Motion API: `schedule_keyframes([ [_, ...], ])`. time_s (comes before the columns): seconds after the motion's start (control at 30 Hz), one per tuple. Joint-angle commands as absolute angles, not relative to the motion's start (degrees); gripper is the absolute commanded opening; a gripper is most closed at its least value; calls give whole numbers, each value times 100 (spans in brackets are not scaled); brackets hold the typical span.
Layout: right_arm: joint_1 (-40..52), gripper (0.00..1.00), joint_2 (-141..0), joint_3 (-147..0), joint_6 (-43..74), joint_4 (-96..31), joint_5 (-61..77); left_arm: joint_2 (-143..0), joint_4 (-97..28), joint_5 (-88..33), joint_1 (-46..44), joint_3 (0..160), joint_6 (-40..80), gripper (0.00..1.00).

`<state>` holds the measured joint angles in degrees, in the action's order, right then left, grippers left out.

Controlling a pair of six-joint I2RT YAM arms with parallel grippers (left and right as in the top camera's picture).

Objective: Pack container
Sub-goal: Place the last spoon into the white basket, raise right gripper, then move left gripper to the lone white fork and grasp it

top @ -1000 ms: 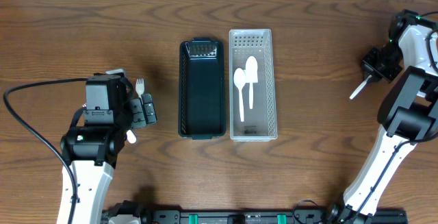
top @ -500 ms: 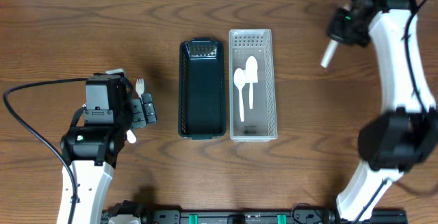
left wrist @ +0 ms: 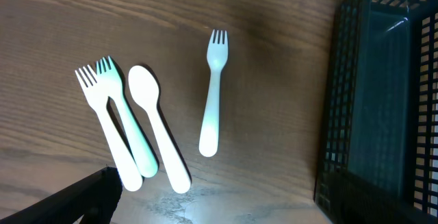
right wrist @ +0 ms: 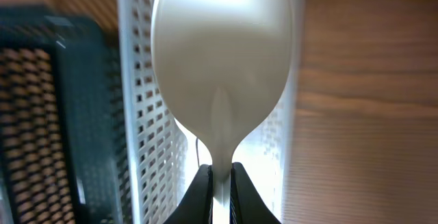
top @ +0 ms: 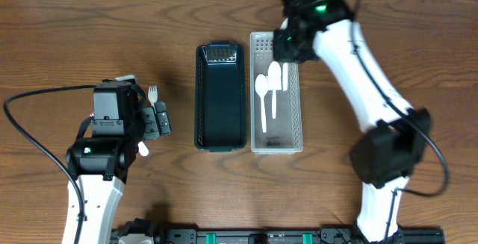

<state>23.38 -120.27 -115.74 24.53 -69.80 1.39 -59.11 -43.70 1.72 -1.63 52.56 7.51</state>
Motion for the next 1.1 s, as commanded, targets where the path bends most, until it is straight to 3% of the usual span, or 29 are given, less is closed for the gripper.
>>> schedule_keyframes([
  [0.0,2587,1,-12567,-11526,2545,-7013,38,-5916,-4397,215,-154,5376,757,98],
  [0.23,2805,7,-13233,-11526,2539,-7019,242,-5916,-4491,217,-154,5376,757,98],
  [0.3,2805,31,-13233,-11528,2440,-6960,242,-5916,-4495,215,-154,5376,757,98],
  [0.33,2803,38,-13207,-11533,2381,-6932,242,-5916,-4493,215,-154,5376,757,98],
  [0.7,2255,39,-12331,-12398,2047,-7155,139,-5883,-4718,213,-154,5540,755,98],
  [0.9,1245,52,-11351,-12822,2049,-7297,95,-6445,-5778,215,-154,6945,744,98],
  [1.07,373,53,-11019,-12822,2045,-7826,115,-7673,-6412,209,-152,8038,808,98],
])
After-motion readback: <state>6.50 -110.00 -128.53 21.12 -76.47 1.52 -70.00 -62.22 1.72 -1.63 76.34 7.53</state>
